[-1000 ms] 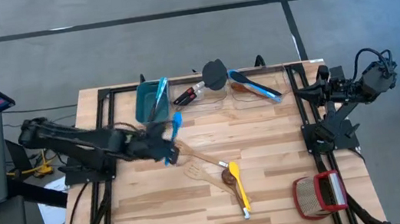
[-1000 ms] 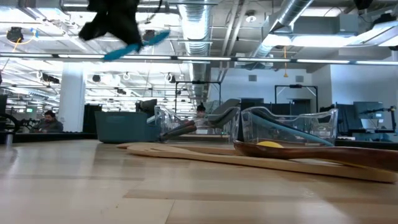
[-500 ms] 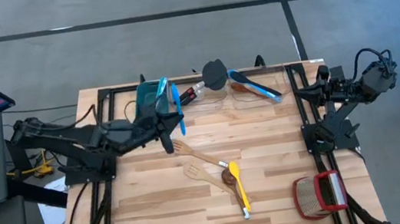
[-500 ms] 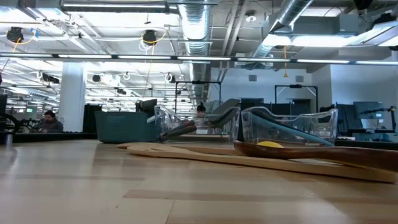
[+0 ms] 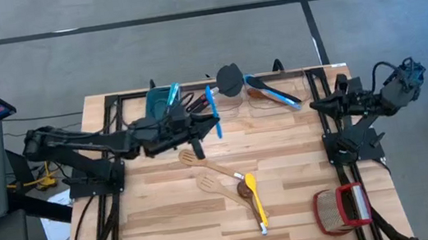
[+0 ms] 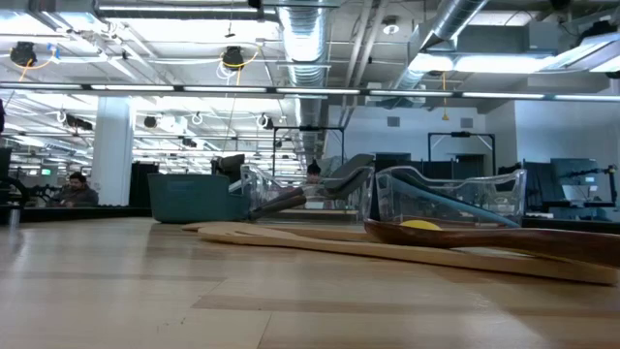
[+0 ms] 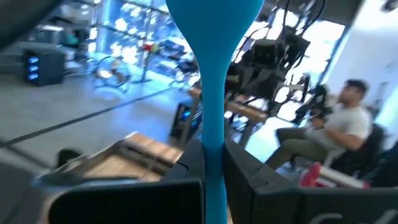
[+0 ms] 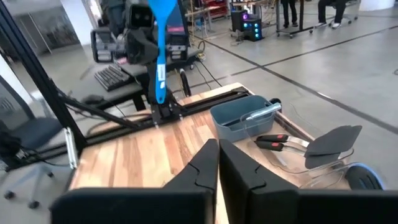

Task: Pick & Place Kitchen Items
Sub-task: Put the blue serving spoon into the right transparent bin

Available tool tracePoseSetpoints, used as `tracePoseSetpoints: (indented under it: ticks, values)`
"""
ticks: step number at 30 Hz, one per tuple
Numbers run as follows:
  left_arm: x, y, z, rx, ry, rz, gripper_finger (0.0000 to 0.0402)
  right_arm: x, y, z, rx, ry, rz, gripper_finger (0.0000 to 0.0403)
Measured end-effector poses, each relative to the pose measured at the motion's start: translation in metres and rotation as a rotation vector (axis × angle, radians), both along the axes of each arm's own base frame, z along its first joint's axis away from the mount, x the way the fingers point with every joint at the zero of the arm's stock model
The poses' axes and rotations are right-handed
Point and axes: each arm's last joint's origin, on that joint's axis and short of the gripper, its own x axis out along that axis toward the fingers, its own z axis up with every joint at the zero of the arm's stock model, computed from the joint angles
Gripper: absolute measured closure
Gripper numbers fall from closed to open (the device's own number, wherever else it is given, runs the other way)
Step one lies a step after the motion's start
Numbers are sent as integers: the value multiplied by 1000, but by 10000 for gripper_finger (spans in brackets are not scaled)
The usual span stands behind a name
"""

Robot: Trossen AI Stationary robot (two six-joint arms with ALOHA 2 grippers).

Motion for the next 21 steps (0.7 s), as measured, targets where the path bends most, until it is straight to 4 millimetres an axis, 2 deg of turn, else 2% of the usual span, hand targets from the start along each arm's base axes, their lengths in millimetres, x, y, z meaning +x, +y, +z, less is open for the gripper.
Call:
tracePoseSetpoints:
  ticks: [4,9,16,21]
  values:
    - [15,9,-3,4,-86,-74,394,14,11,0,-33,26,-9,359]
    - [25,13,-11,-14,-99,-134,394,30,22,2,-51,12,-90,298]
    - [26,5,-12,19,-99,-187,394,44,32,4,40,-24,-55,217]
    - [25,-5,-7,76,-104,-216,394,61,35,2,65,0,-16,186]
